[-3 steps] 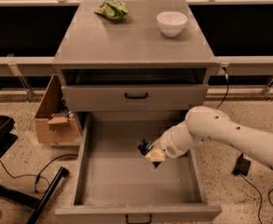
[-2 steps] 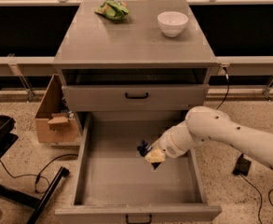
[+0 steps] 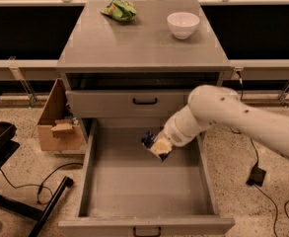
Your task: Pick rxbar blueberry from middle drawer and place on counter
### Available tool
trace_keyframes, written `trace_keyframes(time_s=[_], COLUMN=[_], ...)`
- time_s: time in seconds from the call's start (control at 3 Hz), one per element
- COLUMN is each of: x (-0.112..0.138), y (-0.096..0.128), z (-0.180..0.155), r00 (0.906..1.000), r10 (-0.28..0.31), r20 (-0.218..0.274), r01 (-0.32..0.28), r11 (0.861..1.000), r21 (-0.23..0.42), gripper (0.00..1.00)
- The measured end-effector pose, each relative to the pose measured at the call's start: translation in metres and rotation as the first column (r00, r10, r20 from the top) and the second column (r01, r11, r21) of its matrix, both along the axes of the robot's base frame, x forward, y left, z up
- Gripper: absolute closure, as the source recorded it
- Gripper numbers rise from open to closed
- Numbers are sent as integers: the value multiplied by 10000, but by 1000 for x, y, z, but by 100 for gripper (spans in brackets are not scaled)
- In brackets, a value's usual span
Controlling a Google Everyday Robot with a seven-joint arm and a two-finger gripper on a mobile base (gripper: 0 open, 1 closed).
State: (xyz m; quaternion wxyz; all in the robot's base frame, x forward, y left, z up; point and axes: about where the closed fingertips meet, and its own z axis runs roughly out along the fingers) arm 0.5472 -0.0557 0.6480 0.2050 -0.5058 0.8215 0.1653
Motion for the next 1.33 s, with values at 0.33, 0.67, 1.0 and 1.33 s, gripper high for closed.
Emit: trace_keyframes(time_s=[0.33,0.67,1.0,1.33], x=[26,48,74,98], y=[9,18,26,28], z=[73,143,208,260], r00=[9989,9953,9885,9789], r10=[102,147,136,31], r20=[452,959,1506,2044], r01=[-80,-39,115,347], r11=[9987,9937,9862,9828], r21=[-496,-1124,-1649,-1811], gripper=[100,100,100,100])
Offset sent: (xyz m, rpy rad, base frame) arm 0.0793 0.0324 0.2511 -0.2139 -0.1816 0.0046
